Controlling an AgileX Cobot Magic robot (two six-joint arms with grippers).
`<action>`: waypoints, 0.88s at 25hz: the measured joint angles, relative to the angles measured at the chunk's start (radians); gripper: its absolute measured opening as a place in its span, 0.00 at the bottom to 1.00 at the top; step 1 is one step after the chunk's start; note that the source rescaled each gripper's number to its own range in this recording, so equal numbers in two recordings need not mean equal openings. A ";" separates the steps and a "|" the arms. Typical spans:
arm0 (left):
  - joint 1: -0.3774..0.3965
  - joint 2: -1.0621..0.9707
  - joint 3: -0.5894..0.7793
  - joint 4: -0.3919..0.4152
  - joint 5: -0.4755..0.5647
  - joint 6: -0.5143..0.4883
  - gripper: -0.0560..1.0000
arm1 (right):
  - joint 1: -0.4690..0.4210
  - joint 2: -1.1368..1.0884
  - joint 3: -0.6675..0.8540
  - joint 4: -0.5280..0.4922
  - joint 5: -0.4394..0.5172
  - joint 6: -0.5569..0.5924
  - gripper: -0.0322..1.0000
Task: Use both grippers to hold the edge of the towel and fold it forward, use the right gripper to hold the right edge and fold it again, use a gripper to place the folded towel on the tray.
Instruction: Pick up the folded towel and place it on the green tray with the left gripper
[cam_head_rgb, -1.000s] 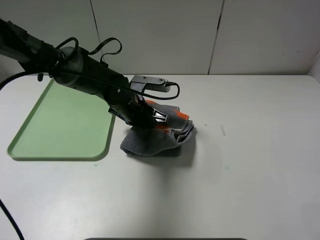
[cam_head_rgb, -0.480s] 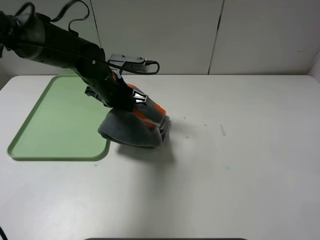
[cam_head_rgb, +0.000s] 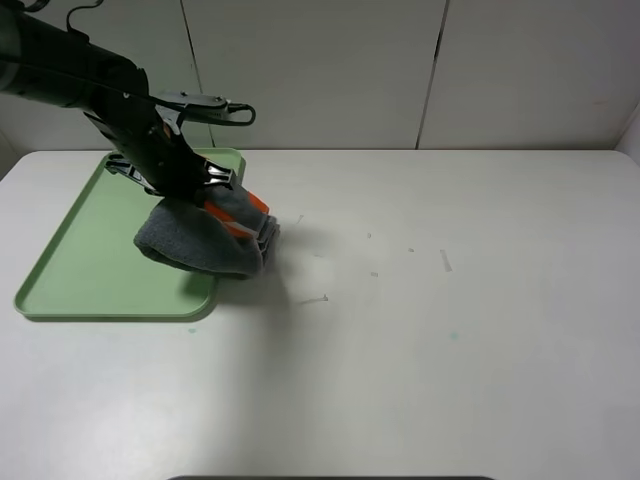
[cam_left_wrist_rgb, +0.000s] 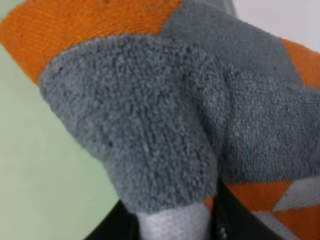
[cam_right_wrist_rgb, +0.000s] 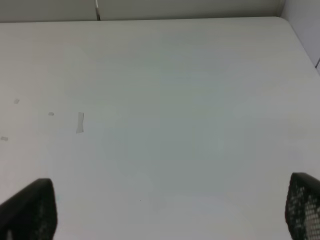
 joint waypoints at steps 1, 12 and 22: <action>0.016 0.000 0.000 0.000 0.000 0.005 0.26 | 0.000 0.000 0.000 0.000 0.000 0.000 1.00; 0.162 0.000 0.000 0.063 0.003 0.041 0.26 | 0.000 0.000 0.000 0.000 0.000 0.000 1.00; 0.213 0.003 0.003 0.140 0.017 0.043 0.26 | 0.000 0.000 0.000 0.000 0.000 0.000 1.00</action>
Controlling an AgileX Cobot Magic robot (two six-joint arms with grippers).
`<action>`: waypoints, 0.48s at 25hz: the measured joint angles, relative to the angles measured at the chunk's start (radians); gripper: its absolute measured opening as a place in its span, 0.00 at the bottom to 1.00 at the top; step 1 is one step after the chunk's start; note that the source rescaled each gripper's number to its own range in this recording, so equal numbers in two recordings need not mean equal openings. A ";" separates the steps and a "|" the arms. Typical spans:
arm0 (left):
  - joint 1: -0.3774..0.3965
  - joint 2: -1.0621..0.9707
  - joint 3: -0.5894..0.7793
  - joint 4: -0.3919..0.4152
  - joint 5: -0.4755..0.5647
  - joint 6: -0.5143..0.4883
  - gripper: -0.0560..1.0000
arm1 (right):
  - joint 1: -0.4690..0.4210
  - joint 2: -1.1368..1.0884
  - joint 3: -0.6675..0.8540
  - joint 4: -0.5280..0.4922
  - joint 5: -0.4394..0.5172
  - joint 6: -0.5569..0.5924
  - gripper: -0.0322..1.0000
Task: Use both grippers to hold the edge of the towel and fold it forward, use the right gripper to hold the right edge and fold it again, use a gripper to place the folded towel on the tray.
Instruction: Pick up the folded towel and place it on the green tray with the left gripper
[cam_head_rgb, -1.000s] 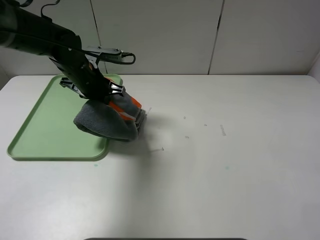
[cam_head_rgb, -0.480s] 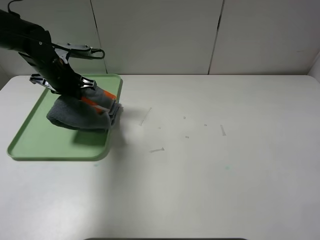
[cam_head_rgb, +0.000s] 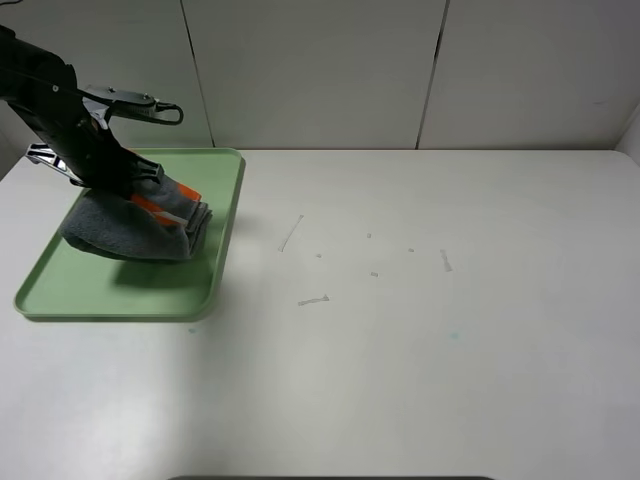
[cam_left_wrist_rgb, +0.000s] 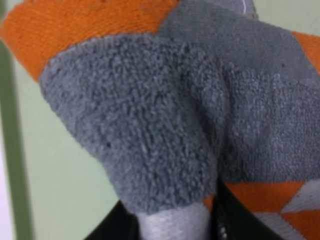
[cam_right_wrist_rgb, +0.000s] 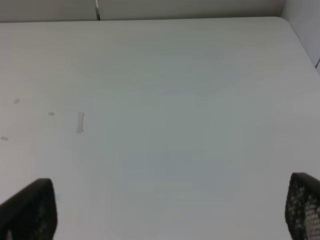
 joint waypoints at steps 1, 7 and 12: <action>0.000 0.001 0.000 0.005 0.000 0.000 0.26 | 0.000 0.000 0.000 0.000 0.000 0.000 1.00; 0.000 0.005 0.000 0.010 -0.002 -0.026 0.26 | 0.000 0.000 0.000 0.000 0.000 0.000 1.00; 0.000 0.007 0.000 0.018 -0.028 -0.035 0.77 | 0.000 0.000 0.000 0.000 0.000 0.000 1.00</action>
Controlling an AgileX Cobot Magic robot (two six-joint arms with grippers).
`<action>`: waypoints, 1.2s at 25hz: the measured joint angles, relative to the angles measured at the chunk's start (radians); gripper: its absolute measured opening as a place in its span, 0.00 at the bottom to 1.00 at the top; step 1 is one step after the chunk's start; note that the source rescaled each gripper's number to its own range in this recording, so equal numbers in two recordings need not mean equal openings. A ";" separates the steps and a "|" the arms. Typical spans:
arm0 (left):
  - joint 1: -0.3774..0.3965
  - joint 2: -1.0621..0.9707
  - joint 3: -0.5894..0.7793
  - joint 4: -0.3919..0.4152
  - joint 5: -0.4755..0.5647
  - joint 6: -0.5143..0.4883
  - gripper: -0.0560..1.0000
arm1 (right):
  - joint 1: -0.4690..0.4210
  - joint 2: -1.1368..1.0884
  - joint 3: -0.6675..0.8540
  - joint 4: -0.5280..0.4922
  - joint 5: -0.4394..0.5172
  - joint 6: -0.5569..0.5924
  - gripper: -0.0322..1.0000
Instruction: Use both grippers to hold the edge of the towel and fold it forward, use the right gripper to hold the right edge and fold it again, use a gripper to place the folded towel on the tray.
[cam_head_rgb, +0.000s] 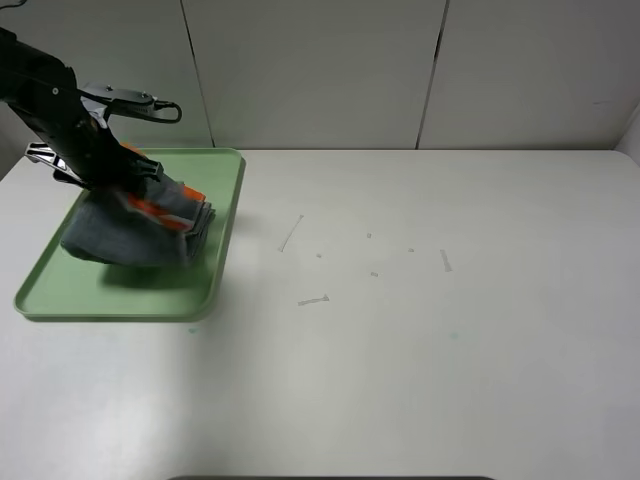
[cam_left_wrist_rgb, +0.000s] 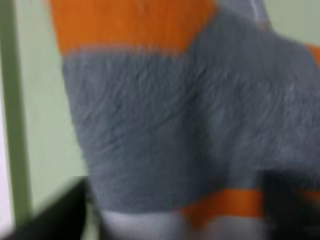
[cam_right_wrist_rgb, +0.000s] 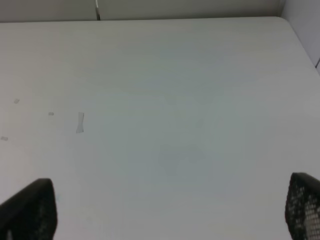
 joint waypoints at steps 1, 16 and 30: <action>0.000 0.000 0.000 0.000 0.003 0.000 0.85 | 0.000 0.000 0.000 0.000 0.000 0.000 1.00; 0.000 0.000 0.000 0.005 0.061 0.000 1.00 | 0.000 0.000 0.000 0.000 0.000 0.000 1.00; -0.008 -0.075 0.000 0.000 0.091 -0.008 1.00 | 0.000 0.000 0.000 0.000 0.000 0.000 1.00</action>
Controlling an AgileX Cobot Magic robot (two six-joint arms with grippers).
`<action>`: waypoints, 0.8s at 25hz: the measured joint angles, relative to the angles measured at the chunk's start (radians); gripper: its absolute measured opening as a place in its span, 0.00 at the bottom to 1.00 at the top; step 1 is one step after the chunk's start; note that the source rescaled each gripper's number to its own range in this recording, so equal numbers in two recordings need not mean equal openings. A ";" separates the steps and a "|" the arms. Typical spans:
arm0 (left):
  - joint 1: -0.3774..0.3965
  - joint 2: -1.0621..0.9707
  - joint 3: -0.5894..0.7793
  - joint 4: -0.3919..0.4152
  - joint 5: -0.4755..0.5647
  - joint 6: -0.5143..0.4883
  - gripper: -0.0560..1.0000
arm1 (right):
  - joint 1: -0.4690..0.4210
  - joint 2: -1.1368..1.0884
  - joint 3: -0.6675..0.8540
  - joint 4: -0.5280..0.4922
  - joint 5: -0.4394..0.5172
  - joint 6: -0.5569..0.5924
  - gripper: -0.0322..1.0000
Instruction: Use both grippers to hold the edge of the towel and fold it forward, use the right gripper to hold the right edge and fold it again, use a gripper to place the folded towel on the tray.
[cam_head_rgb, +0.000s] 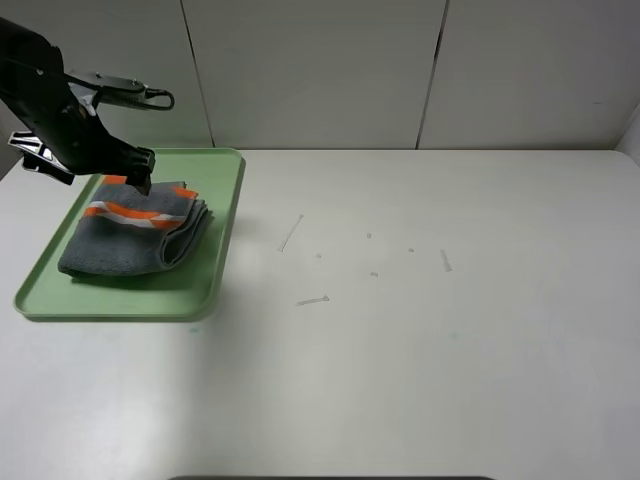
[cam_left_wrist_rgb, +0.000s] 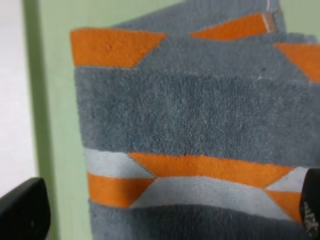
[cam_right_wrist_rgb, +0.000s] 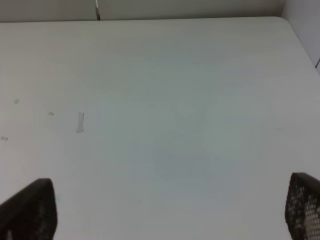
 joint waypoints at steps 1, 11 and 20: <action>-0.004 -0.017 0.000 0.000 0.010 0.000 1.00 | 0.000 0.000 0.000 0.000 0.000 0.000 1.00; -0.090 -0.174 0.000 0.000 0.168 0.000 1.00 | 0.000 0.000 0.000 0.000 0.000 0.000 1.00; -0.173 -0.324 0.000 -0.045 0.357 0.000 1.00 | 0.000 0.000 0.000 0.000 0.000 0.000 1.00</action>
